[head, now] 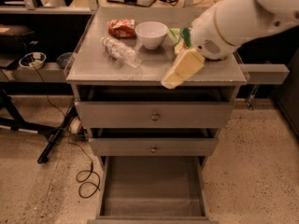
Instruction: Place water bottle into bottom drawer
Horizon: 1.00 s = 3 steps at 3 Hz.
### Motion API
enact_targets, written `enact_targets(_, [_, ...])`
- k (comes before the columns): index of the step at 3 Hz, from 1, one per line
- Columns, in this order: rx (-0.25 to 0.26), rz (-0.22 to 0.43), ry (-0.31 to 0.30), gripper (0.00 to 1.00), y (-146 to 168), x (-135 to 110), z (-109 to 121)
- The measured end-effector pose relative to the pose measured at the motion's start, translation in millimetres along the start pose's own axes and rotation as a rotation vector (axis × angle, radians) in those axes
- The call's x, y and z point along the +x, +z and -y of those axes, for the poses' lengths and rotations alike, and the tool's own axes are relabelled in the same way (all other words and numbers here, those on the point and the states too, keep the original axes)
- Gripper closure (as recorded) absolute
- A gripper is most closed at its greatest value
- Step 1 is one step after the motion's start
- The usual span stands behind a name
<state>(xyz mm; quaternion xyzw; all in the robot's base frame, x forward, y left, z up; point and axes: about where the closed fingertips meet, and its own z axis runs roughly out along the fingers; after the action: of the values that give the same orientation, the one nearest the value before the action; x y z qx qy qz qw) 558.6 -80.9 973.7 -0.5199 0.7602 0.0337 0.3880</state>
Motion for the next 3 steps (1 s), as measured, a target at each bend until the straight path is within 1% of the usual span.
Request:
enact_targets(2, [0.055,-0.191,0.034,0.0,35.2,-18.7,9.2])
enact_targets(3, [0.055,-0.178,0.028,0.0,34.3,-20.6,8.6])
